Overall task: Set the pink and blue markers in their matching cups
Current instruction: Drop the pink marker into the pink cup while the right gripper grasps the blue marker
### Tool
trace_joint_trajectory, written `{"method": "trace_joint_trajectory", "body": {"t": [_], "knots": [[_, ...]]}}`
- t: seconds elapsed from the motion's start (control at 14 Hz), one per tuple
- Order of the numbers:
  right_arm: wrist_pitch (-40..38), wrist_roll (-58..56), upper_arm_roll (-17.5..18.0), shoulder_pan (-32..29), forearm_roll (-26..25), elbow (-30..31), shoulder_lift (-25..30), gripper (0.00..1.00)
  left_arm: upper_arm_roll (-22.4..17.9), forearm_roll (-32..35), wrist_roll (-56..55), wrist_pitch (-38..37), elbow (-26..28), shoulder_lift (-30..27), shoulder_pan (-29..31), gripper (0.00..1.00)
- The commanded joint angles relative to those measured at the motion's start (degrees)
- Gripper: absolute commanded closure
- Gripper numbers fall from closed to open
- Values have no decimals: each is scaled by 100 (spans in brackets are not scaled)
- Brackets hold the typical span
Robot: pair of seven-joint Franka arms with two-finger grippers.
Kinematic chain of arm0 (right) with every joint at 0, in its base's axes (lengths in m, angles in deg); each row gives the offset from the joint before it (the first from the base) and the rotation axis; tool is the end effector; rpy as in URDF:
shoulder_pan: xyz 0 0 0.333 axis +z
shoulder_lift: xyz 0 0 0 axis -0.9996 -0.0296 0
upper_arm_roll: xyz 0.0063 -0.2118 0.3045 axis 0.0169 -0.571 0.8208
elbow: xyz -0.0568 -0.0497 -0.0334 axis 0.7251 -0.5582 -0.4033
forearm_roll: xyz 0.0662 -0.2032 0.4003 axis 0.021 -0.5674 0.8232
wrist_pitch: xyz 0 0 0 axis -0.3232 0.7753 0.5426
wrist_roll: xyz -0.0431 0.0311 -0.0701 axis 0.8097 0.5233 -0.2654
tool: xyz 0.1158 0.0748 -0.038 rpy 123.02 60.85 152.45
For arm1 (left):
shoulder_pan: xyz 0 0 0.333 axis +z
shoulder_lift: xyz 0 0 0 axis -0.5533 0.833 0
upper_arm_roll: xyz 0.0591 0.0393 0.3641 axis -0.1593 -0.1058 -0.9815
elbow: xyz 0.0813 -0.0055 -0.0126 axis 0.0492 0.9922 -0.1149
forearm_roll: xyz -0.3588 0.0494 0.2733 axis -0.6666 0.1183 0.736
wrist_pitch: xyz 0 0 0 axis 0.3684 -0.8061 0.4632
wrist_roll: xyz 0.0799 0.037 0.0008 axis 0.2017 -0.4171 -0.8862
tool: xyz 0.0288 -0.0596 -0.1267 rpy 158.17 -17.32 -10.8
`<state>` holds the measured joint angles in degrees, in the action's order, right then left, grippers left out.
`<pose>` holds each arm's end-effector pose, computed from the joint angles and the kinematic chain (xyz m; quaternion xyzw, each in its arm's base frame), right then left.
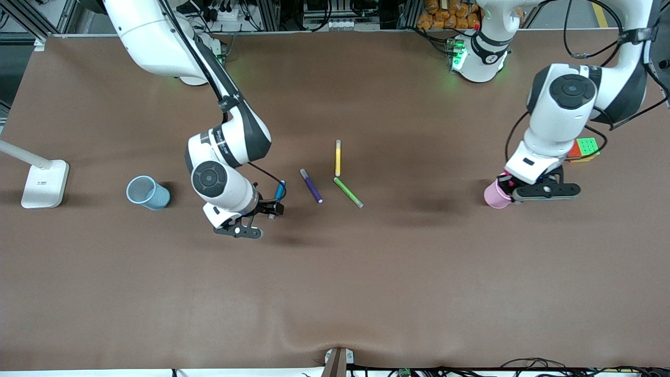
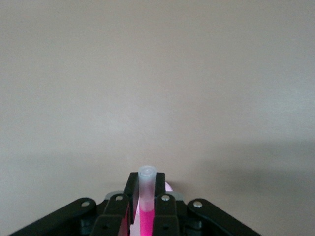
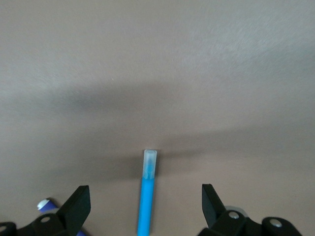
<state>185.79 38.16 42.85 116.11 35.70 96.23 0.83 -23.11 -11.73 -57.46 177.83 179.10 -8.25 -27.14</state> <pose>0.6695 0.3357 0.2230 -0.9960 0.0685 0.0530 0.0238 0.6073 -0.0741 0.3537 -0.9846 0.0421 -0.1430 0.0912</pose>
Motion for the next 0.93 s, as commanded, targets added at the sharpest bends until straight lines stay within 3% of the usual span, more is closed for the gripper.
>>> {"method": "trace_joint_trajectory", "body": {"t": [0.0,0.43,0.86], "knots": [[394,144,-49,110,-16,253,-124,0,59,451,119,406,369,-233,268,100],[1230,127,-58,330,-68,659,-247,0,50,681,102,1312,694,-155,409,100],[1397,127,-58,400,-262,686,-335,0,50,778,40,1707,765,223,462,100]]}}
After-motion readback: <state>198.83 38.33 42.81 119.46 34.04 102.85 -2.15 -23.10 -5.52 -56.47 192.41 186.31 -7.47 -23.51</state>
